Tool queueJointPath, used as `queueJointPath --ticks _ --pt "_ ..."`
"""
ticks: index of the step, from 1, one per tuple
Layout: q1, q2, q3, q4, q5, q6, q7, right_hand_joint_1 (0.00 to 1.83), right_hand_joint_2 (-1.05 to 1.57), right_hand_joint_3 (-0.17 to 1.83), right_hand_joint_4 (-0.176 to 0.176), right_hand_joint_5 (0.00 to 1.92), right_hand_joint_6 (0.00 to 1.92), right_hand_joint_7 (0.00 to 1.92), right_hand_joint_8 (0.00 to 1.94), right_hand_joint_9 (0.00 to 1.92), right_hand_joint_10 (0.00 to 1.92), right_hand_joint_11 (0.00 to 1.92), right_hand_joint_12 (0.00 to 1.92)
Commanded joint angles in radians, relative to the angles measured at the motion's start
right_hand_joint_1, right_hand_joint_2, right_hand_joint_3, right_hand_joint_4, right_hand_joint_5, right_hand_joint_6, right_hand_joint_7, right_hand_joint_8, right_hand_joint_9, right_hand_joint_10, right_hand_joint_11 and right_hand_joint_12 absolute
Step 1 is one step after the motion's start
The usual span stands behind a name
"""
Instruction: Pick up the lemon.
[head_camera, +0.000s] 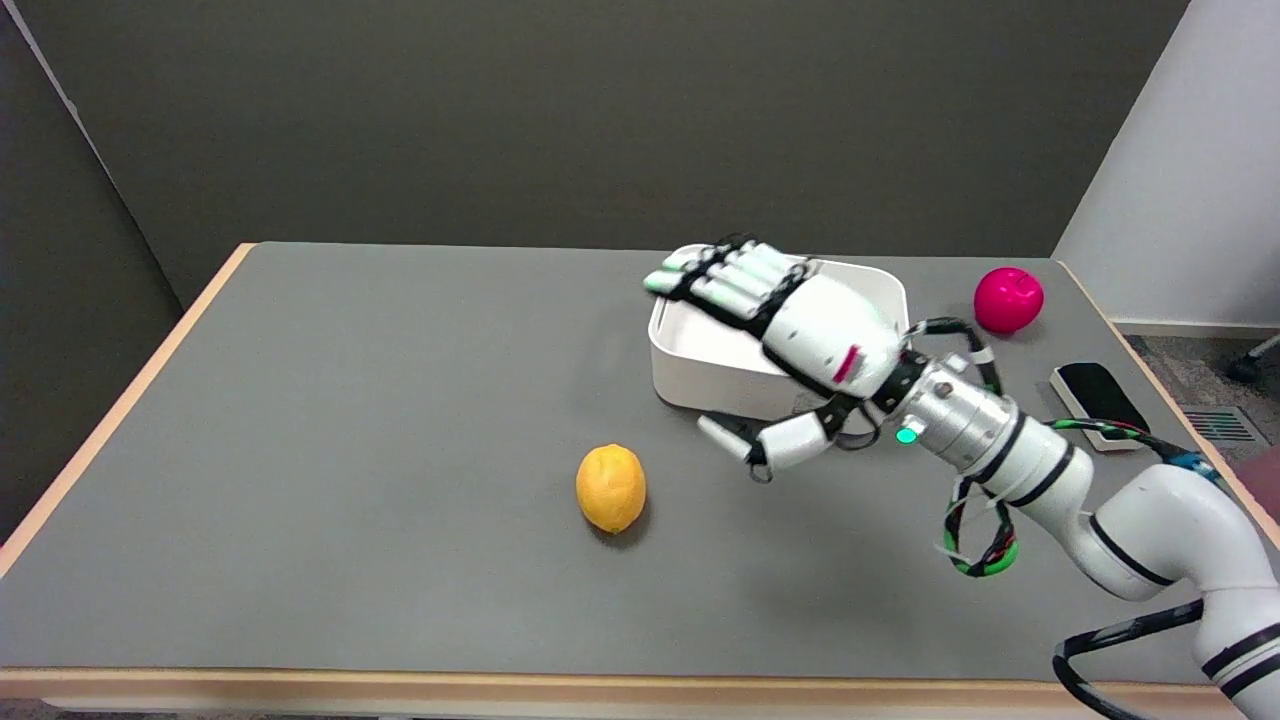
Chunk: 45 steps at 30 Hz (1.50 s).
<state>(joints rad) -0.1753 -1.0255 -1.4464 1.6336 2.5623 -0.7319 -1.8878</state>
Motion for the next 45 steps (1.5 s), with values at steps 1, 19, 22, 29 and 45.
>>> queueJointPath --ticks 1,19,22,29,45 --pt "0.081 0.053 -0.39 0.118 -0.158 0.288 -0.113 0.74 0.64 0.97 0.037 0.09 0.32 0.11 0.23 0.04 0.53 0.0 0.84" --pt "0.069 -0.006 -0.535 0.094 -0.177 0.54 -0.147 0.8 0.61 0.98 0.038 0.09 0.31 0.14 0.24 0.09 0.6 0.0 0.91" --pt "0.072 -0.006 -0.535 0.071 -0.175 0.546 -0.147 0.81 0.61 0.99 0.039 0.09 0.31 0.14 0.24 0.09 0.6 0.0 0.91" --pt "0.081 -0.013 -0.535 0.028 -0.174 0.548 -0.142 0.83 0.61 1.0 0.038 0.09 0.31 0.14 0.24 0.1 0.6 0.0 0.91" --pt "0.247 -0.026 -0.564 -0.152 -0.171 0.52 -0.138 0.85 0.61 1.0 0.037 0.09 0.31 0.14 0.24 0.1 0.6 0.0 0.93"
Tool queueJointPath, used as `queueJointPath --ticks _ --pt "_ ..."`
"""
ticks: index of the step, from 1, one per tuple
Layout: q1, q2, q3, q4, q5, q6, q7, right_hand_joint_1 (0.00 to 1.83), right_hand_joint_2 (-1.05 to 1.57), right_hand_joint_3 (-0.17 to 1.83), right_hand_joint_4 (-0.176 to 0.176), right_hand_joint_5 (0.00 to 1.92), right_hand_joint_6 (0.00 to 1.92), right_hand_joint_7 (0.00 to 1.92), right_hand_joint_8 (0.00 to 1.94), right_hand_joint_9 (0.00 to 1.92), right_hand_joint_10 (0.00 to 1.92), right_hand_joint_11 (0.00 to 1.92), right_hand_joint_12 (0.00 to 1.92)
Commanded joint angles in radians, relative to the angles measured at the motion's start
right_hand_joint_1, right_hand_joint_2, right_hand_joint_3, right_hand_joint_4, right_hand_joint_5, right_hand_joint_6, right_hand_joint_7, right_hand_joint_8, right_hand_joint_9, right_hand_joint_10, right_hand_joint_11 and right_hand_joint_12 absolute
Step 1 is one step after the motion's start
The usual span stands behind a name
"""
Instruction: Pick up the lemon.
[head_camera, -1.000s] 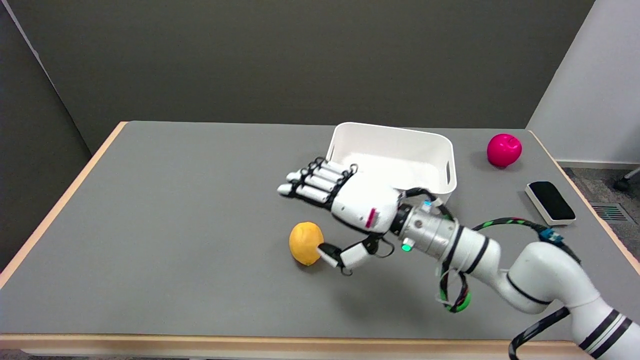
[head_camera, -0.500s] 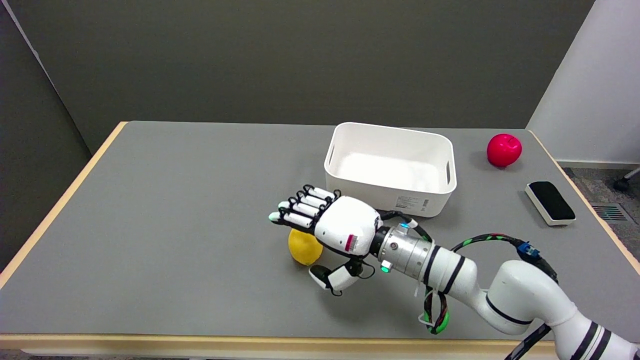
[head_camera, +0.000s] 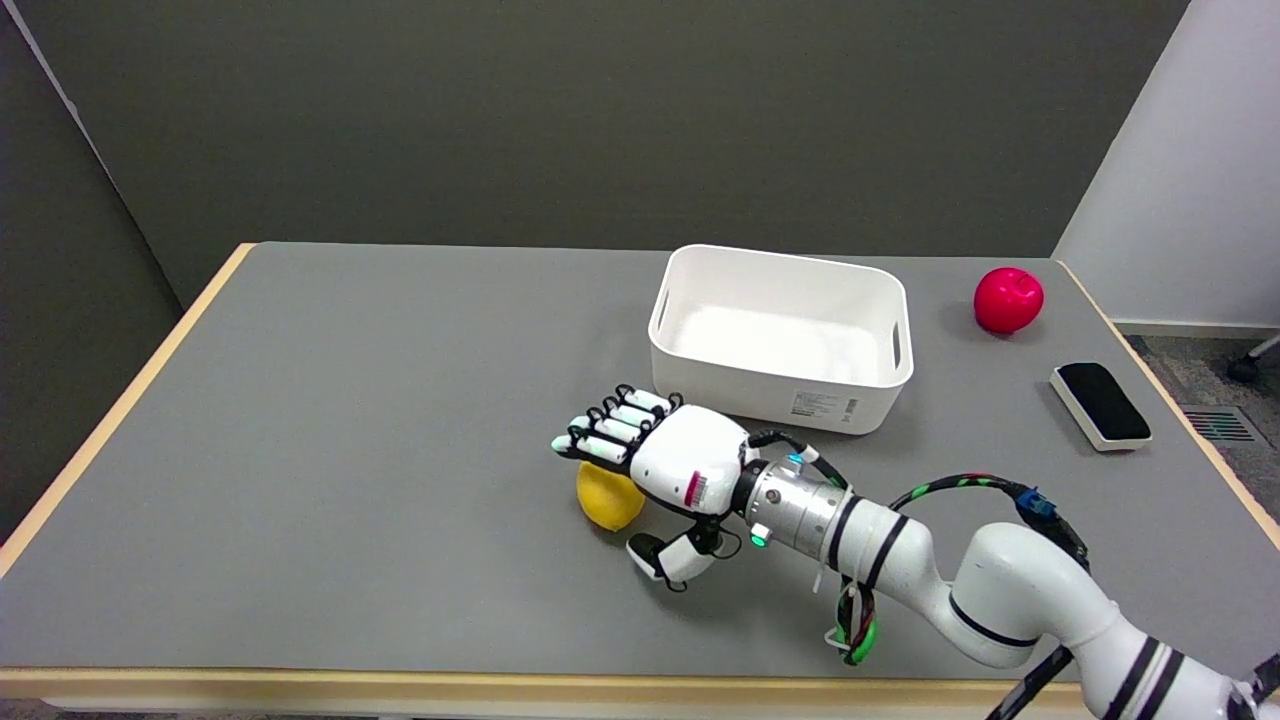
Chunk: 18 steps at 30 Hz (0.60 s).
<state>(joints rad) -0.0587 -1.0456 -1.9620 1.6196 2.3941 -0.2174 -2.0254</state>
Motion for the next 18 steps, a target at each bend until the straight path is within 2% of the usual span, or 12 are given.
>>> queueJointPath --ticks 1,2,4,8,18 --pt "0.135 -0.005 -0.051 -0.138 -0.003 0.004 0.0 0.86 0.61 1.01 0.037 0.08 0.33 0.12 0.27 0.1 0.61 0.0 0.95" --pt "0.139 -0.005 -0.053 -0.138 -0.003 0.003 0.0 0.86 0.61 1.03 0.037 0.06 0.36 0.11 0.31 0.09 0.62 0.0 0.96" --pt "0.142 -0.003 -0.053 -0.138 -0.003 0.003 0.0 1.03 0.66 1.07 0.039 0.06 0.34 0.11 0.29 0.1 0.61 0.0 0.98" --pt "0.144 -0.003 -0.053 -0.141 -0.003 0.002 0.0 1.14 0.71 1.1 0.044 0.07 0.32 0.12 0.28 0.11 0.6 0.0 0.98" --pt "0.147 -0.003 -0.06 -0.155 -0.004 -0.002 -0.003 1.24 0.78 1.1 0.043 0.08 0.31 0.15 0.24 0.14 0.57 0.0 1.03"
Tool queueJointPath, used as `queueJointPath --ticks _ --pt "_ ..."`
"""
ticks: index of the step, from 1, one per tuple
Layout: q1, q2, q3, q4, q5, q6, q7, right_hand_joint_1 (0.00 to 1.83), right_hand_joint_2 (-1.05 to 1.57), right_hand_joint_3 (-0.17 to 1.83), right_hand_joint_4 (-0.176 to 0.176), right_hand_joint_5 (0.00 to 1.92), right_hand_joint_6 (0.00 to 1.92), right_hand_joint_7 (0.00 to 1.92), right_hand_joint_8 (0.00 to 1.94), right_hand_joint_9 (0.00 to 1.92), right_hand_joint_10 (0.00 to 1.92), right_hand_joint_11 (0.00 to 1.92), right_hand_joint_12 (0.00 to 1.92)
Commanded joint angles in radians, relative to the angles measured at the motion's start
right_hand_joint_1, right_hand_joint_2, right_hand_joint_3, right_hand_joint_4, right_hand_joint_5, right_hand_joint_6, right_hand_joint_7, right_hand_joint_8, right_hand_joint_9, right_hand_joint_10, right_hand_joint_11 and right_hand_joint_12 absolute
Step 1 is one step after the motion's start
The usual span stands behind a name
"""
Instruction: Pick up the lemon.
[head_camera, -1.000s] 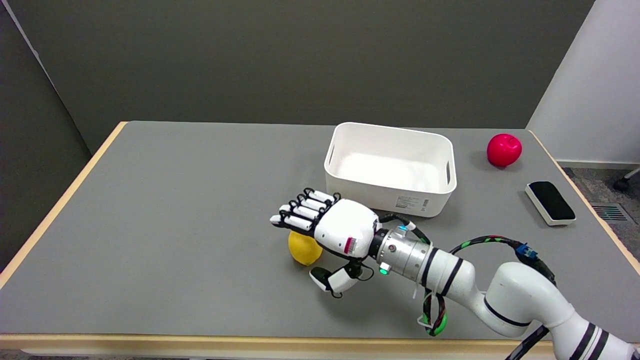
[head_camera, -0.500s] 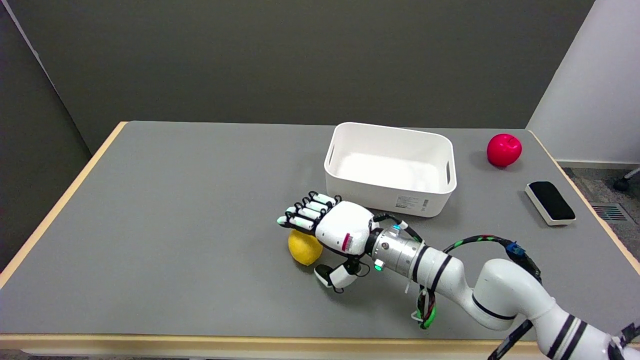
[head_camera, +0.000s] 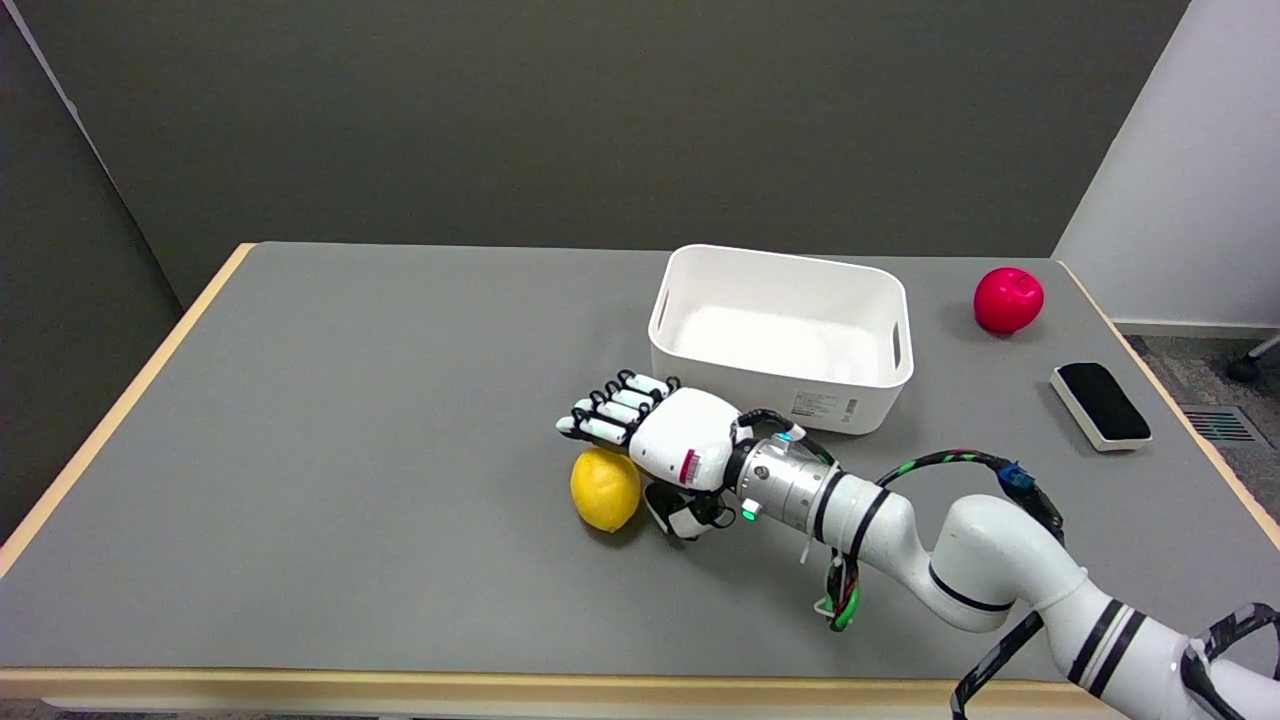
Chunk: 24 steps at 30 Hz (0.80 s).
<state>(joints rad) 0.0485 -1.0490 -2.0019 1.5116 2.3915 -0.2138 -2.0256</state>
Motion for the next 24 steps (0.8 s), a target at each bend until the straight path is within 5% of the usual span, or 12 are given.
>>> queueJointPath --ticks 1,9,24 --pt "0.039 0.001 -0.022 -0.05 -0.001 -0.011 -0.004 1.25 0.78 1.11 0.042 0.09 0.32 0.16 0.25 0.15 0.58 0.0 1.05" --pt "0.034 -0.001 -0.023 -0.047 0.0 -0.026 0.0 1.31 0.82 1.09 0.063 0.19 0.42 0.27 0.31 0.24 0.63 0.06 1.12" --pt "0.005 0.015 -0.02 -0.025 0.001 -0.019 0.0 1.19 0.67 1.13 0.055 0.11 0.34 0.17 0.26 0.2 0.64 0.03 1.08"
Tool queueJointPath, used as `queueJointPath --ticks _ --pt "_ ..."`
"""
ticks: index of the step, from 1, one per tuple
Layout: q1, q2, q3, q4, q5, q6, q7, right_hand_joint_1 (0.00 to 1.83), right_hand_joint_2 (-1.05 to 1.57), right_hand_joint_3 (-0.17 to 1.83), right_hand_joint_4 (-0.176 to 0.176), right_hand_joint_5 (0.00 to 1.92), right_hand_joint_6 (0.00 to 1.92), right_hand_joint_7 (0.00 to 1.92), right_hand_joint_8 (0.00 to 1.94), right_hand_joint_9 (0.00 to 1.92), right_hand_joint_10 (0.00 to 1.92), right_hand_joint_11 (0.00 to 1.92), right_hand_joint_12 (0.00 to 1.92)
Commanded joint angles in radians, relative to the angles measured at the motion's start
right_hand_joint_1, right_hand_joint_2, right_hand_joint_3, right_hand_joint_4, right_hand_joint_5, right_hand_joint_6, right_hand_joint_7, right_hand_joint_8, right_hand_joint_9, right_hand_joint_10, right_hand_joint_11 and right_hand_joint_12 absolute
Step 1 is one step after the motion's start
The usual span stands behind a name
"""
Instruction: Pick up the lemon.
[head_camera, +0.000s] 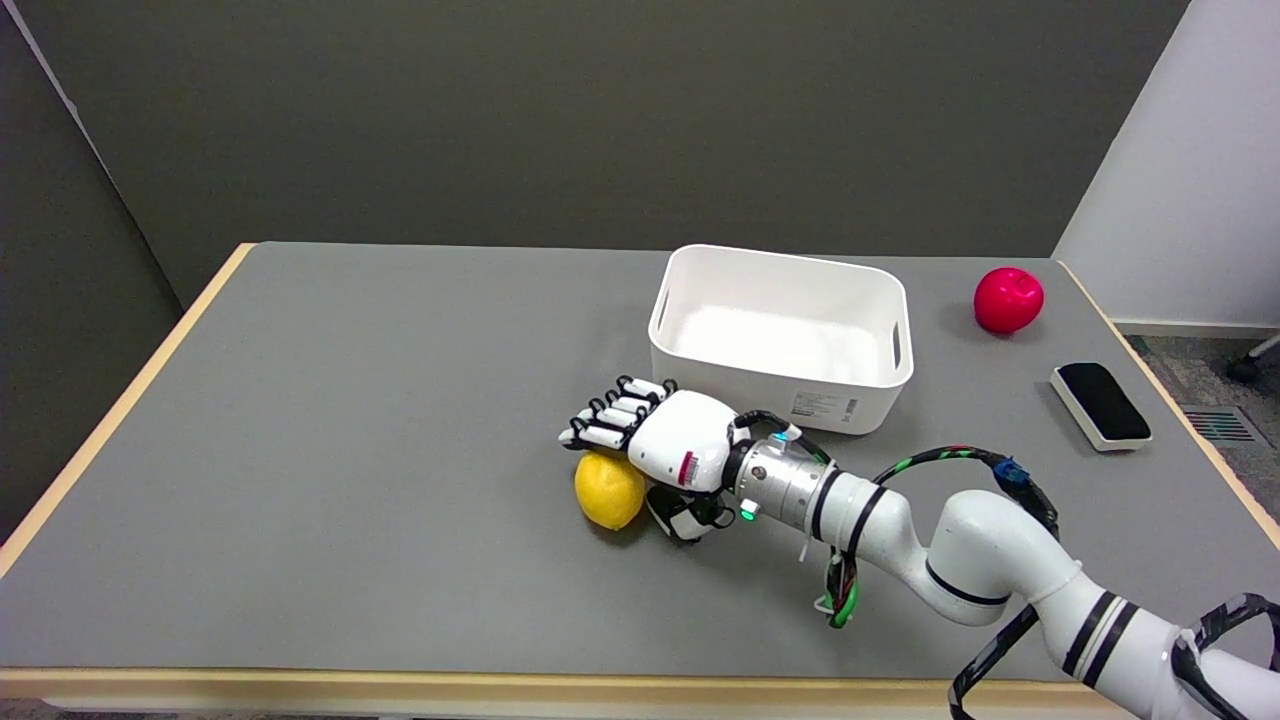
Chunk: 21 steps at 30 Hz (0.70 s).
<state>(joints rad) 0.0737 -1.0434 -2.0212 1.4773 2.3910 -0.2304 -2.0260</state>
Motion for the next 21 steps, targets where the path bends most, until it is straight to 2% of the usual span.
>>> queueJointPath --ticks 1,21 --pt "-0.022 0.009 0.0 0.011 0.002 -0.002 0.001 1.19 0.67 1.13 0.054 0.11 0.34 0.16 0.26 0.19 0.63 0.03 1.08" --pt "-0.037 0.016 -0.011 0.065 0.024 -0.011 -0.006 1.08 0.6 1.1 0.043 0.04 0.2 0.07 0.22 0.11 0.6 0.02 1.01"
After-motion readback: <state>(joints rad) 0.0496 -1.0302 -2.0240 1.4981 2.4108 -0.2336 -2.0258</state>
